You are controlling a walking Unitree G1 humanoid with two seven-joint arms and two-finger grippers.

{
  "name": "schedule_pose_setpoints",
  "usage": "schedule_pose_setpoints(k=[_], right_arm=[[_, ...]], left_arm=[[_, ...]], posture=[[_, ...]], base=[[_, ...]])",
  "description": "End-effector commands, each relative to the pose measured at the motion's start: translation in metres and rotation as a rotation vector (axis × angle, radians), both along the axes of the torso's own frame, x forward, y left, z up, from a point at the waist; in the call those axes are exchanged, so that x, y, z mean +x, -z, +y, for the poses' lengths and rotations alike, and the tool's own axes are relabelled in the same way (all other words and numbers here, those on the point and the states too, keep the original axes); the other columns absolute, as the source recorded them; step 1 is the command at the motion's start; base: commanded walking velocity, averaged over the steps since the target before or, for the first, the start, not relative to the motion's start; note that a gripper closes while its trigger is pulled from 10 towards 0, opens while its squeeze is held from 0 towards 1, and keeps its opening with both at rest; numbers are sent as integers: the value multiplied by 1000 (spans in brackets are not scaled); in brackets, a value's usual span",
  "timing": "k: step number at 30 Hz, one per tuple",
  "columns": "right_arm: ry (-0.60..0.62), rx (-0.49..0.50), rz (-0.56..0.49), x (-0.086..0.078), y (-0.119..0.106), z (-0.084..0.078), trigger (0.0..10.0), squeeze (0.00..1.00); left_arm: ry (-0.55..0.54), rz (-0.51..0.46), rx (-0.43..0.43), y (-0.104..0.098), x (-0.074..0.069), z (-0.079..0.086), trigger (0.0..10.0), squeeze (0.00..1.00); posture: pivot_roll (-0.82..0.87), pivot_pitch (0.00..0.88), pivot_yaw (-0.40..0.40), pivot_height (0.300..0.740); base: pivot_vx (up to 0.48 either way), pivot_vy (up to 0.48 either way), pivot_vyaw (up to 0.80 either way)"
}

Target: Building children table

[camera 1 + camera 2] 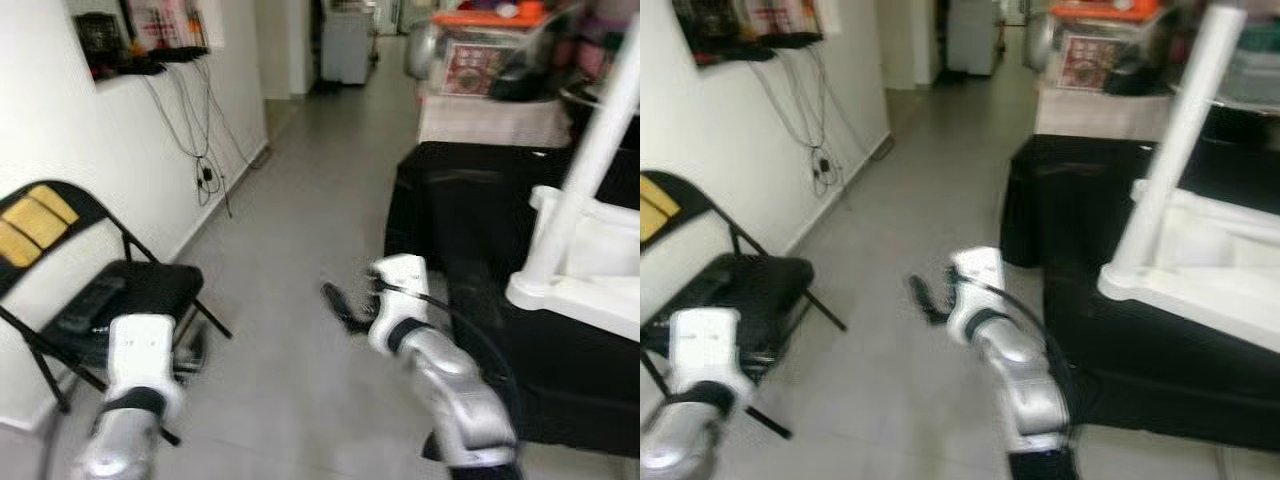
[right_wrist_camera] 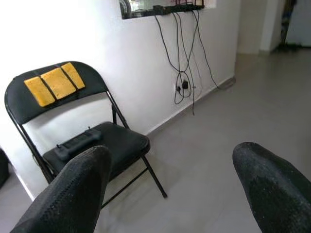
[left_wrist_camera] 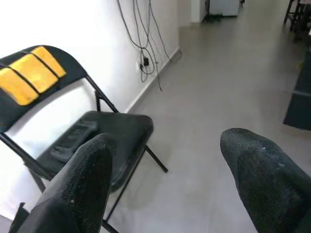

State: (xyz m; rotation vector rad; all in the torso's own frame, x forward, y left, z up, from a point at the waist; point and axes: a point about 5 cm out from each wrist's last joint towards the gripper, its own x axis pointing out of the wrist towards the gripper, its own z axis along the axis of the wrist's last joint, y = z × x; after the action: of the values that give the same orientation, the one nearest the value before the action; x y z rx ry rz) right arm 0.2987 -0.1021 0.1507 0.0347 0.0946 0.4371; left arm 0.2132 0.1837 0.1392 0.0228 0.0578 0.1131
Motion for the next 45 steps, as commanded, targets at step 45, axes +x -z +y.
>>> schedule_pose_setpoints(k=[45], right_arm=[[-22,14,2,7,10,-5,10000,0]], left_arm=[[27,-26,-3,4,16,-4,10000,0]], posture=[[25,0,22,740]], base=[[336,0,0]])
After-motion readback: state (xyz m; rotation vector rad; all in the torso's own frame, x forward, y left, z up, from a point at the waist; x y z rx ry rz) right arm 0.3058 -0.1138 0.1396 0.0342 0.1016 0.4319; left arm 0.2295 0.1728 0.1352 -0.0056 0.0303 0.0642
